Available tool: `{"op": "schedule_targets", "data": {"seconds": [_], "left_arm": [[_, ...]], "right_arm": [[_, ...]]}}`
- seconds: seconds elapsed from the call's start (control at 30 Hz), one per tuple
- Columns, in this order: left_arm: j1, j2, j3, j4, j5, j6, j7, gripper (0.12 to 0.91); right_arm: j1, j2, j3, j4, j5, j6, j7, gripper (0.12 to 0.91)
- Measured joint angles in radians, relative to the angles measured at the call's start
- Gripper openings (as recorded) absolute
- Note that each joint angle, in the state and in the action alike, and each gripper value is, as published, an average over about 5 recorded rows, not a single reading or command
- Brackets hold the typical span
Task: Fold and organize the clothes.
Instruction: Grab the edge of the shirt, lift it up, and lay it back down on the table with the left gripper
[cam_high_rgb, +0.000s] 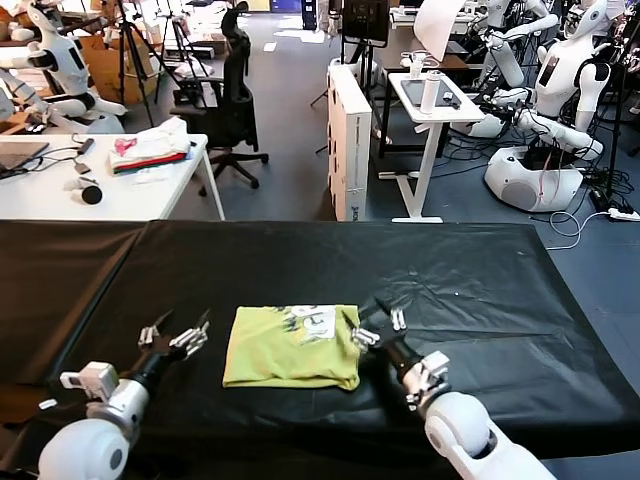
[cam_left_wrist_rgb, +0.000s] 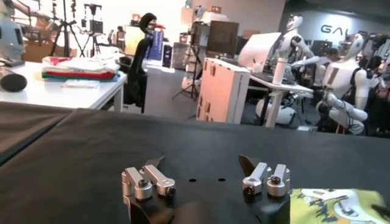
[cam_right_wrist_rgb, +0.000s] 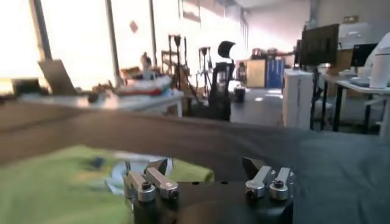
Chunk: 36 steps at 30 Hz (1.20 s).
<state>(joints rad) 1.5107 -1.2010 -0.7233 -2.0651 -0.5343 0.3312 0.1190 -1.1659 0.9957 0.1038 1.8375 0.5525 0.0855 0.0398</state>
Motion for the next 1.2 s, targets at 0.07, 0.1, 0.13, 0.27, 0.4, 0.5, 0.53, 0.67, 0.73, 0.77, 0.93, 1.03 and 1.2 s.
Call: {"op": "schedule_targets", "data": {"seconds": [0.07, 0.1, 0.13, 0.27, 0.4, 0.5, 0.53, 0.67, 0.73, 0.77, 0.93, 1.03, 1.2], "left_arm": [[0.009, -0.011, 0.008, 0.009, 0.010, -0.032, 0.011, 0.907], [0.016, -0.018, 0.013, 0.011, 0.017, -0.047, 0.014, 0.907], [0.023, -0.026, 0.018, 0.012, 0.024, -0.062, 0.016, 0.907], [0.051, -0.069, 0.043, 0.018, 0.052, -0.098, 0.007, 0.907], [0.051, -0.118, 0.062, 0.037, 0.070, -0.112, -0.014, 0.907], [0.042, -0.153, 0.075, 0.051, 0.073, -0.119, -0.020, 0.907], [0.040, -0.162, 0.079, 0.055, 0.074, -0.121, -0.022, 0.907], [0.028, -0.199, 0.090, 0.069, 0.057, -0.135, -0.038, 0.907], [0.020, -0.220, 0.096, 0.078, 0.031, -0.146, -0.056, 0.907], [0.017, -0.231, 0.100, 0.083, 0.019, -0.151, -0.064, 0.907], [0.010, -0.268, 0.117, 0.100, 0.012, -0.164, -0.079, 0.907], [0.007, -0.279, 0.123, 0.111, 0.027, -0.164, -0.080, 0.907], [0.004, -0.289, 0.131, 0.134, 0.040, -0.162, -0.080, 0.907]], "right_arm": [[-0.029, -0.017, 0.036, 0.032, 0.017, 0.010, 0.005, 0.907], [-0.046, -0.027, 0.055, 0.049, 0.024, 0.014, 0.005, 0.907], [-0.065, -0.037, 0.075, 0.066, 0.030, 0.017, 0.004, 0.907], [-0.156, -0.068, 0.165, 0.133, 0.045, 0.024, 0.006, 0.907], [-0.243, -0.073, 0.243, 0.193, 0.049, 0.019, 0.015, 0.907], [-0.294, -0.073, 0.283, 0.230, 0.049, 0.015, 0.024, 0.907], [-0.309, -0.073, 0.293, 0.242, 0.048, 0.015, 0.028, 0.907], [-0.353, -0.069, 0.324, 0.283, 0.047, 0.016, 0.046, 0.907], [-0.370, -0.067, 0.334, 0.302, 0.046, 0.015, 0.048, 0.907], [-0.378, -0.066, 0.337, 0.310, 0.046, 0.015, 0.048, 0.907], [-0.398, -0.065, 0.347, 0.330, 0.044, 0.013, 0.048, 0.907], [-0.401, -0.065, 0.349, 0.335, 0.044, 0.012, 0.048, 0.907], [-0.404, -0.065, 0.352, 0.341, 0.044, 0.011, 0.047, 0.907]]}}
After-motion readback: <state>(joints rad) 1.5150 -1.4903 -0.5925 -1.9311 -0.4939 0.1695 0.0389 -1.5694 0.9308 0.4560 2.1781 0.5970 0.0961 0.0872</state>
